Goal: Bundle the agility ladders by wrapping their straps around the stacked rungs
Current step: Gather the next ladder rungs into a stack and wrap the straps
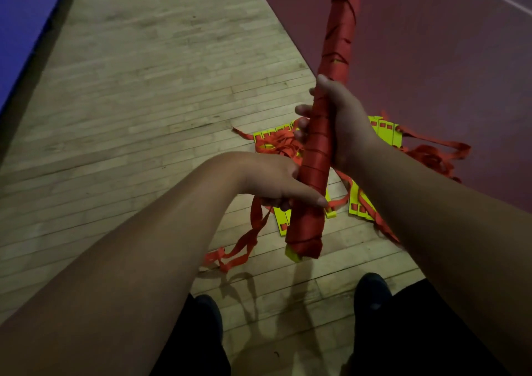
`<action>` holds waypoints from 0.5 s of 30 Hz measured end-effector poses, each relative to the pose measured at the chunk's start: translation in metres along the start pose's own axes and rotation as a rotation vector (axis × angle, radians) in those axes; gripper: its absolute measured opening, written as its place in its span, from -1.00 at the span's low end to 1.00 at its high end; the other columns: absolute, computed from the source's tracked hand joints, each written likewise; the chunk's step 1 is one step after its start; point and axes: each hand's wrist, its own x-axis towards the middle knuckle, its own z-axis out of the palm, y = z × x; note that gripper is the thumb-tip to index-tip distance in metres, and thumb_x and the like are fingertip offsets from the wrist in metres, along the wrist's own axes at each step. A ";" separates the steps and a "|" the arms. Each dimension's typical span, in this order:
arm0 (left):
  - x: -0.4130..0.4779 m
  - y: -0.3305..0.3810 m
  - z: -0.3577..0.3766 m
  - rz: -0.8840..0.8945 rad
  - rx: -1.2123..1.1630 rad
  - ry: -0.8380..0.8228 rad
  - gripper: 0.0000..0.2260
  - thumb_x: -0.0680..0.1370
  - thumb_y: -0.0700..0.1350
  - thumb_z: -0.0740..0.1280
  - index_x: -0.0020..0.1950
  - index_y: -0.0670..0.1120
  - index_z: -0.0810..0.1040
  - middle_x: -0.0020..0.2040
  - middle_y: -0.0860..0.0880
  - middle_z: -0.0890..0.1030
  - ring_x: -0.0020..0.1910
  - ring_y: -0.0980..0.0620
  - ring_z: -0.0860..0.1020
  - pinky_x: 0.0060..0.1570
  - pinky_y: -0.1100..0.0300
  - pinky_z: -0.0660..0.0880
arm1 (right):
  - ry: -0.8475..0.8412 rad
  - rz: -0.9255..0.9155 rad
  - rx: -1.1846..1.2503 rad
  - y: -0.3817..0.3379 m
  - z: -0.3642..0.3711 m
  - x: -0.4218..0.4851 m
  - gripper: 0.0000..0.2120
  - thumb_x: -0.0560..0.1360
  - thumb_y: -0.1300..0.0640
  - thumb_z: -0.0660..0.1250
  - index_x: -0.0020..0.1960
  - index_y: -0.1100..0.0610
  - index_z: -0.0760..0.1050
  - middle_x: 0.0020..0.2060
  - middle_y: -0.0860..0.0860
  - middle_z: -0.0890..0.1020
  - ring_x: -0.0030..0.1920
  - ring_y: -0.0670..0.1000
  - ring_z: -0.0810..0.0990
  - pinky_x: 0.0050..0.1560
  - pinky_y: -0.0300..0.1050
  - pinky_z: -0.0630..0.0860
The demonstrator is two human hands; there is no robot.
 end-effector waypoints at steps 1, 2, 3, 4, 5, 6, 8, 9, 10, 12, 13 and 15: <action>-0.003 -0.001 -0.001 0.023 -0.074 -0.067 -0.76 0.55 0.21 0.56 -0.21 0.10 0.71 -0.26 0.00 0.62 -0.24 0.00 0.55 -0.22 0.11 0.47 | -0.045 0.028 0.050 -0.004 -0.001 -0.003 -0.63 0.62 -0.15 0.40 0.25 0.08 0.48 -0.07 0.13 0.70 -0.28 0.04 0.64 -0.19 -0.01 0.62; -0.005 -0.002 -0.001 0.044 -0.128 -0.122 -0.80 0.52 0.20 0.57 -0.22 0.15 0.72 -0.23 0.00 0.62 -0.19 -0.02 0.55 -0.20 0.12 0.48 | -0.085 0.050 0.094 -0.006 -0.002 -0.005 -0.59 0.59 -0.19 0.39 0.27 0.07 0.50 -0.04 0.11 0.71 -0.29 0.02 0.64 -0.21 -0.03 0.62; -0.006 -0.001 0.001 0.062 -0.168 -0.167 -0.83 0.48 0.20 0.58 -0.19 0.16 0.72 -0.20 0.00 0.62 -0.15 -0.04 0.56 -0.18 0.11 0.48 | -0.117 0.067 0.130 -0.008 -0.002 -0.007 -0.57 0.56 -0.20 0.39 0.27 0.07 0.52 -0.02 0.09 0.72 -0.30 0.00 0.64 -0.24 -0.06 0.62; -0.006 -0.001 0.002 0.077 -0.192 -0.203 -0.83 0.46 0.21 0.58 -0.17 0.15 0.73 -0.18 -0.02 0.62 -0.12 -0.06 0.57 -0.17 0.11 0.49 | -0.140 0.079 0.156 -0.009 -0.002 -0.007 -0.57 0.54 -0.20 0.39 0.26 0.06 0.54 -0.04 0.06 0.73 -0.33 -0.03 0.63 -0.27 -0.10 0.61; -0.007 0.001 0.004 0.084 -0.203 -0.226 -0.83 0.47 0.20 0.57 -0.17 0.14 0.73 -0.17 -0.03 0.62 -0.11 -0.07 0.57 -0.16 0.11 0.49 | -0.151 0.087 0.165 -0.009 -0.002 -0.006 -0.60 0.55 -0.19 0.38 0.25 0.05 0.54 -0.10 0.03 0.71 -0.36 -0.06 0.60 -0.31 -0.13 0.58; -0.006 0.002 0.004 0.080 -0.197 -0.228 -0.83 0.50 0.18 0.57 -0.16 0.12 0.73 -0.17 -0.03 0.63 -0.13 -0.07 0.57 -0.17 0.11 0.50 | -0.150 0.089 0.152 -0.008 -0.002 -0.006 -0.64 0.59 -0.17 0.37 0.24 0.05 0.53 -0.19 0.00 0.66 -0.40 -0.08 0.57 -0.34 -0.16 0.55; -0.005 0.006 0.003 0.044 -0.129 -0.175 -0.78 0.57 0.17 0.55 -0.10 0.05 0.72 -0.21 -0.04 0.65 -0.24 -0.01 0.57 -0.22 0.13 0.50 | -0.104 0.071 0.052 -0.005 0.000 -0.003 -0.70 0.64 -0.15 0.35 0.22 0.04 0.50 -0.32 -0.02 0.56 -0.44 -0.09 0.51 -0.38 -0.20 0.48; -0.005 0.008 0.003 0.020 -0.051 -0.130 -0.74 0.58 0.19 0.52 -0.10 0.01 0.70 -0.26 -0.02 0.65 -0.31 0.03 0.56 -0.27 0.15 0.49 | -0.066 0.055 -0.024 -0.003 0.001 0.000 -0.71 0.65 -0.14 0.36 0.22 0.05 0.49 -0.35 -0.01 0.55 -0.44 -0.07 0.51 -0.38 -0.20 0.48; -0.004 0.008 0.002 -0.001 0.049 -0.081 -0.68 0.59 0.22 0.50 -0.13 -0.02 0.68 -0.31 0.01 0.64 -0.37 0.08 0.55 -0.30 0.16 0.48 | -0.023 0.037 -0.103 0.001 0.002 0.002 -0.70 0.64 -0.13 0.39 0.21 0.05 0.48 -0.35 0.02 0.57 -0.44 -0.04 0.52 -0.35 -0.17 0.49; -0.002 0.009 0.001 -0.041 0.219 -0.016 -0.60 0.59 0.28 0.46 -0.21 -0.03 0.66 -0.40 0.07 0.63 -0.44 0.13 0.55 -0.31 0.17 0.49 | 0.061 -0.017 -0.222 0.009 0.002 0.005 -0.67 0.60 -0.12 0.47 0.18 0.05 0.48 -0.29 0.11 0.61 -0.41 0.04 0.57 -0.30 -0.10 0.55; -0.001 0.010 0.003 -0.064 0.258 0.006 -0.56 0.59 0.32 0.44 -0.21 -0.04 0.67 -0.41 0.08 0.64 -0.45 0.14 0.57 -0.32 0.19 0.51 | 0.098 -0.055 -0.264 0.014 0.001 0.007 -0.66 0.58 -0.14 0.51 0.14 0.06 0.49 -0.25 0.15 0.62 -0.38 0.07 0.60 -0.29 -0.06 0.58; 0.002 0.013 0.008 -0.117 0.252 0.059 -0.46 0.59 0.42 0.35 -0.21 -0.04 0.67 -0.43 0.09 0.65 -0.46 0.15 0.59 -0.34 0.22 0.52 | 0.171 -0.124 -0.342 0.023 0.000 0.010 -0.59 0.52 -0.22 0.55 0.10 0.07 0.53 -0.22 0.16 0.65 -0.32 0.10 0.66 -0.22 0.02 0.66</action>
